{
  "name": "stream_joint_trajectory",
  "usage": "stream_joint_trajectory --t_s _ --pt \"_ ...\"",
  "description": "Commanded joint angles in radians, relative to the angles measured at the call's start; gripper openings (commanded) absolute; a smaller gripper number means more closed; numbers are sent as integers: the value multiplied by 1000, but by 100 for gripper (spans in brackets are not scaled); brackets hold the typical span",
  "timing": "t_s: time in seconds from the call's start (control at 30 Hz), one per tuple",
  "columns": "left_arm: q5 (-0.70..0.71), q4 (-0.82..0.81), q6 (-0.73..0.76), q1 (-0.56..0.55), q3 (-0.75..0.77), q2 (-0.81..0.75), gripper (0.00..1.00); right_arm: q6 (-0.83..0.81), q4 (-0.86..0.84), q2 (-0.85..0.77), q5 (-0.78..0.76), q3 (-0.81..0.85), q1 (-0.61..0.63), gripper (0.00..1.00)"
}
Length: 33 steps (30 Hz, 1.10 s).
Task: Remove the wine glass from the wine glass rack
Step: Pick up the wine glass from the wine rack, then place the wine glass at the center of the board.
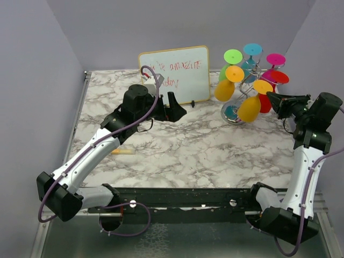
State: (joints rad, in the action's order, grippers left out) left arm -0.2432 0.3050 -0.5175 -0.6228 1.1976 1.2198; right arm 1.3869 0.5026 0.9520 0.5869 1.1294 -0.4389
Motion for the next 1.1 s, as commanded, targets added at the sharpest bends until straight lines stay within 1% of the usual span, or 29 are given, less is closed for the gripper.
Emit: stream_joint_trajectory --t_s 0.0,0.1,0.17,0.3,0.37,0.5,0.63,0.73,0.83,0.9,1.0,1.07 --pt "-17 23 4 4 -9 -29 99 -36 70 -22 -13 50 0 0" --pt "-10 25 6 3 -12 -38 99 -56 73 -32 -23 65 6 0" --pt "-6 26 10 3 -16 -43 99 -106 66 -36 -40 94 11 0" --pt "7 24 5 3 -35 -46 99 -178 197 -42 -150 180 28 1" --pt "7 25 -2 3 -41 -50 99 -181 209 -55 -159 173 35 0" --pt "29 26 -7 3 -60 -82 99 -182 190 -86 -100 108 49 0" --pt "53 29 -11 3 -88 -122 99 -196 186 -108 -76 72 76 0" --pt "44 33 -14 3 -105 -146 99 -274 173 -116 -69 78 98 0" --pt "39 14 -2 4 -134 -182 99 -360 239 -116 -90 115 128 0" --pt "40 -13 0 3 -152 -211 99 -389 256 -126 -84 103 146 1" --pt "32 -38 0 4 -158 -235 99 -445 209 -151 16 41 160 0" --pt "-13 -63 -16 4 -154 -236 99 -495 137 -164 115 -19 176 1"
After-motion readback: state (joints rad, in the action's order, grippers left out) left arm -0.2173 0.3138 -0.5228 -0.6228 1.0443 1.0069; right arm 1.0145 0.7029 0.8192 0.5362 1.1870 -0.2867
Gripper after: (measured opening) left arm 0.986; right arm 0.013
